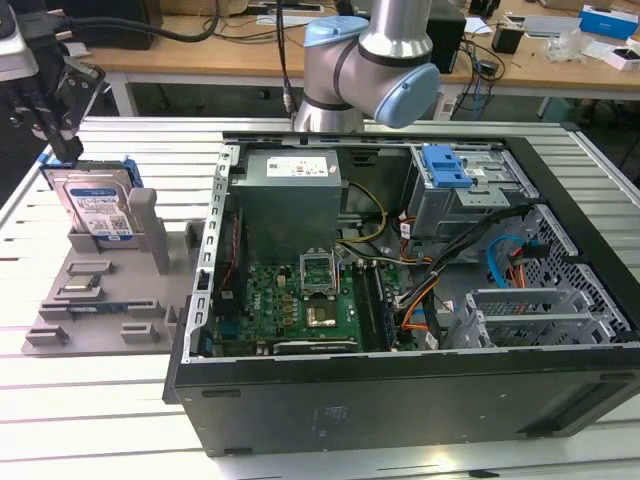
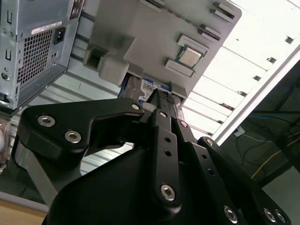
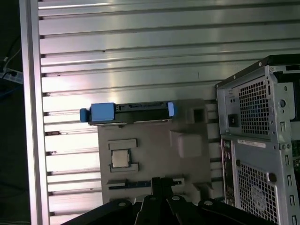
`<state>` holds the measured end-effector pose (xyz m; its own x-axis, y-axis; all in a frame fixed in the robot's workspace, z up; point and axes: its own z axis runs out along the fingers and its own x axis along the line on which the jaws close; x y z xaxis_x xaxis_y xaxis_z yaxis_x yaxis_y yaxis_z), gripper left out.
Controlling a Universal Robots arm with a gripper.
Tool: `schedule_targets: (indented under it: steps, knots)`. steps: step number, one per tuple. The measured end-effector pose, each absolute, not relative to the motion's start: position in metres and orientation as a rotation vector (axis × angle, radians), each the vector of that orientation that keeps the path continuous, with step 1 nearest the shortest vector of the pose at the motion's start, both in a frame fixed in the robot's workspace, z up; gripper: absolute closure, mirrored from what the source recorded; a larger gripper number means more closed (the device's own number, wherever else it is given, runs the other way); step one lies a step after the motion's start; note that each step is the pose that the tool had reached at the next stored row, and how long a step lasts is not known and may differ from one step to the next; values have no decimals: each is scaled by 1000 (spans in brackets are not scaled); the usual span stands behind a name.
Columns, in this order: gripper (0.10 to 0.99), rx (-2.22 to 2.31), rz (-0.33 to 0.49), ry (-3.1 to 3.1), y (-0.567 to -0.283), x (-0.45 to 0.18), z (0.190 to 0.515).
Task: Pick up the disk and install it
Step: 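Reach for the disk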
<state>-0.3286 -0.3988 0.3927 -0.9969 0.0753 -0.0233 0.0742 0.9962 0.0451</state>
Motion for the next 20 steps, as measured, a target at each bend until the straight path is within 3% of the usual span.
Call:
schedule_targets:
  steps: [20]
  knots:
    - [980,117,69,3114,-399,-378,392]
